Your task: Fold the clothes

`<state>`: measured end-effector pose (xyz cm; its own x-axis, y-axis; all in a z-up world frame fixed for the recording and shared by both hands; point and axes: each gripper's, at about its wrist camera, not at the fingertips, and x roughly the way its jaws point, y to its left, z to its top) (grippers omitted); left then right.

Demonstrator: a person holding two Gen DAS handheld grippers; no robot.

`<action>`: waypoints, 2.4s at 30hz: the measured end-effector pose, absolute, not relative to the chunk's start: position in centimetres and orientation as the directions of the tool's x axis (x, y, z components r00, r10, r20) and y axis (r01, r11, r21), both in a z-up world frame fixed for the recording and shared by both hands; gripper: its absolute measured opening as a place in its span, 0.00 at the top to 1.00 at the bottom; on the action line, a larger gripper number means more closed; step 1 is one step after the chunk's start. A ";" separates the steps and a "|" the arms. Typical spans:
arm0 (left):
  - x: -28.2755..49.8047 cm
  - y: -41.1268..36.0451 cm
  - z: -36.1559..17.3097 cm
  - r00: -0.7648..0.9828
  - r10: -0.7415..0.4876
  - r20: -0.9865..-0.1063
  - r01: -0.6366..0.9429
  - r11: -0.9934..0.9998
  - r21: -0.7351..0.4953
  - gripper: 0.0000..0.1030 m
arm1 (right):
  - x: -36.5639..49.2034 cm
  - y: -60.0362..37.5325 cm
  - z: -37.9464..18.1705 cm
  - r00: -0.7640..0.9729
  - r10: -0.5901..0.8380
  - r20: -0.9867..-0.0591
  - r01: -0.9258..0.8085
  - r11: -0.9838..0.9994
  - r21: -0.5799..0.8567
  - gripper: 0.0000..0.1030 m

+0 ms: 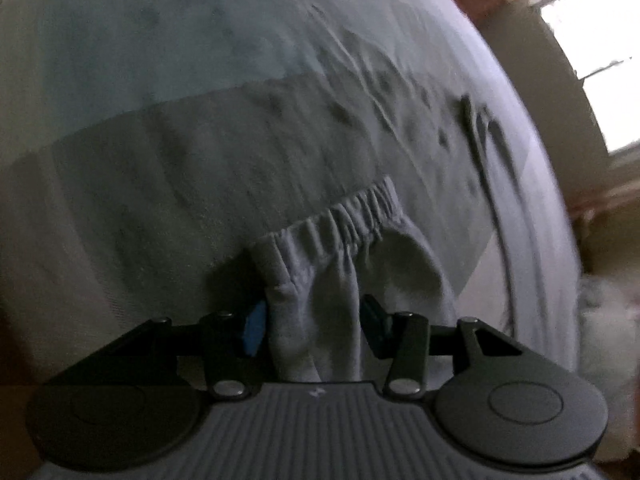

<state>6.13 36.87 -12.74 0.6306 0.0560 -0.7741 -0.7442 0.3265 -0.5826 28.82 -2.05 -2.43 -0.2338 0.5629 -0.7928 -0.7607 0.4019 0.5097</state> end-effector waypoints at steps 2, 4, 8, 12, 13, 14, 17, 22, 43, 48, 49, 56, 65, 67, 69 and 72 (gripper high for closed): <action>5.5 37.1 -13.1 0.670 0.054 -0.740 -0.719 0.294 -0.630 0.62 | 30.6 0.3 -2.0 -0.269 0.597 -0.756 -0.734 0.382 0.562 0.00; 4.6 37.5 -13.7 0.704 0.055 -0.708 -0.696 0.251 -0.673 0.63 | 32.2 2.9 -1.7 -0.299 0.628 -0.718 -0.716 0.350 0.604 0.00; 3.3 37.5 -14.9 0.751 0.068 -0.656 -0.657 0.170 -0.734 0.68 | 33.6 10.5 -3.2 -0.352 0.575 -0.738 -0.771 0.268 0.577 0.01; 2.3 37.7 -16.0 0.755 0.064 -0.652 -0.655 0.116 -0.747 0.82 | 34.9 18.2 -4.8 -0.397 0.507 -0.765 -0.820 0.179 0.544 0.24; 2.1 37.8 -16.4 0.767 0.055 -0.639 -0.642 0.088 -0.762 0.82 | 34.9 19.8 -5.3 -0.412 0.480 -0.775 -0.830 0.153 0.536 0.28; 1.9 37.9 -16.7 0.776 0.047 -0.629 -0.630 0.067 -0.773 0.82 | 34.8 21.0 -5.9 -0.421 0.447 -0.789 -0.842 0.130 0.523 0.29; 1.8 38.2 -17.2 0.793 0.022 -0.609 -0.609 0.048 -0.792 0.82 | 35.0 23.8 -7.4 -0.447 0.376 -0.812 -0.854 0.090 0.512 0.36; 1.6 38.6 -18.0 0.820 -0.016 -0.572 -0.572 0.014 -0.820 0.82 | 36.7 26.2 -9.3 -0.535 0.340 -0.774 -0.793 0.114 0.598 0.40; 1.5 37.7 -16.9 0.793 0.018 -0.609 -0.608 0.091 -0.789 0.91 | 34.6 27.2 -10.1 -0.588 0.286 -0.756 -0.786 0.020 0.618 0.90; 0.3 37.9 -14.6 0.775 0.059 -0.629 -0.631 0.132 -0.765 0.92 | 33.1 27.8 -8.9 -0.580 0.306 -0.755 -0.796 -0.017 0.605 0.94; -0.2 38.0 -14.3 0.770 0.072 -0.634 -0.637 0.130 -0.759 0.92 | 32.7 28.2 -8.7 -0.581 0.308 -0.753 -0.796 -0.025 0.604 0.94; -3.6 39.6 -13.3 0.727 0.158 -0.669 -0.685 0.099 -0.721 0.92 | 29.2 31.6 -7.7 -0.593 0.328 -0.735 -0.796 -0.107 0.595 0.94; -3.7 41.8 -14.2 0.697 0.158 -0.699 -0.716 0.132 -0.685 0.89 | 27.1 34.9 -9.4 -0.537 0.333 -0.775 -0.838 -0.098 0.538 0.88; -3.4 42.2 -13.8 0.678 0.145 -0.720 -0.734 0.170 -0.657 0.87 | 27.5 34.1 -9.0 -0.531 0.361 -0.767 -0.835 -0.070 0.545 0.82; -3.7 42.8 -12.8 0.659 0.163 -0.734 -0.751 0.200 -0.630 0.85 | 27.1 33.5 -8.0 -0.508 0.411 -0.757 -0.841 -0.044 0.540 0.77; -4.5 43.7 -11.1 0.628 0.211 -0.750 -0.777 0.238 -0.584 0.85 | 27.6 31.1 -6.2 -0.448 0.475 -0.757 -0.858 0.007 0.513 0.72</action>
